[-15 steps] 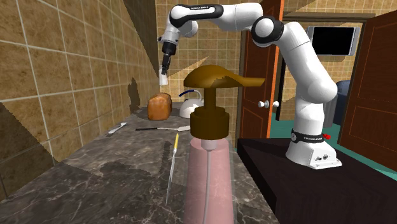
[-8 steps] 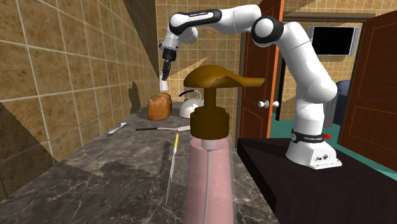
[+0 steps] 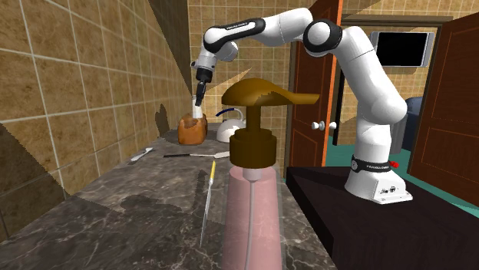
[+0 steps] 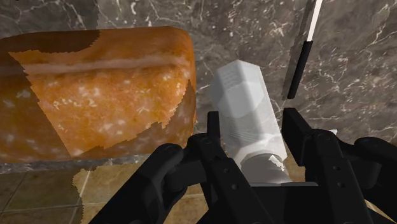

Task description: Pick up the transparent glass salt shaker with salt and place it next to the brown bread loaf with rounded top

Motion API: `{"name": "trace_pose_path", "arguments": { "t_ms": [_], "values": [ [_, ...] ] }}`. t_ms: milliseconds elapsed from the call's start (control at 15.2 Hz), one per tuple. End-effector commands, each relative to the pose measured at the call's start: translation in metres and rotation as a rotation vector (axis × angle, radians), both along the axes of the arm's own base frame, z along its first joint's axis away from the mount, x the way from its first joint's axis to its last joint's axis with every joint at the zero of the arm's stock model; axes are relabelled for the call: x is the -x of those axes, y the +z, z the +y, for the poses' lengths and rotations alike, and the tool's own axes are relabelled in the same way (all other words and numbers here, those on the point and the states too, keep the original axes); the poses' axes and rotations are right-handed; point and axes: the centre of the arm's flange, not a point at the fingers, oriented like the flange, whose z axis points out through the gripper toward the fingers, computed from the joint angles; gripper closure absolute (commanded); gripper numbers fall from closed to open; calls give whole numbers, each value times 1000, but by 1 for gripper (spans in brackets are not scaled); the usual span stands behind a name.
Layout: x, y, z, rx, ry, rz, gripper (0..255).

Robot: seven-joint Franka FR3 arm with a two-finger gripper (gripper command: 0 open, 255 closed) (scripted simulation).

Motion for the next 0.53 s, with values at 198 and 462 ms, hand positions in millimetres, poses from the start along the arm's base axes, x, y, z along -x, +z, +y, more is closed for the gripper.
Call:
{"name": "trace_pose_path", "arguments": {
  "t_ms": [198, 462],
  "values": [
    [1, -27, -1, 0, 0, -1, 255],
    [1, -48, -1, 0, 0, -1, 255]
  ]
}}
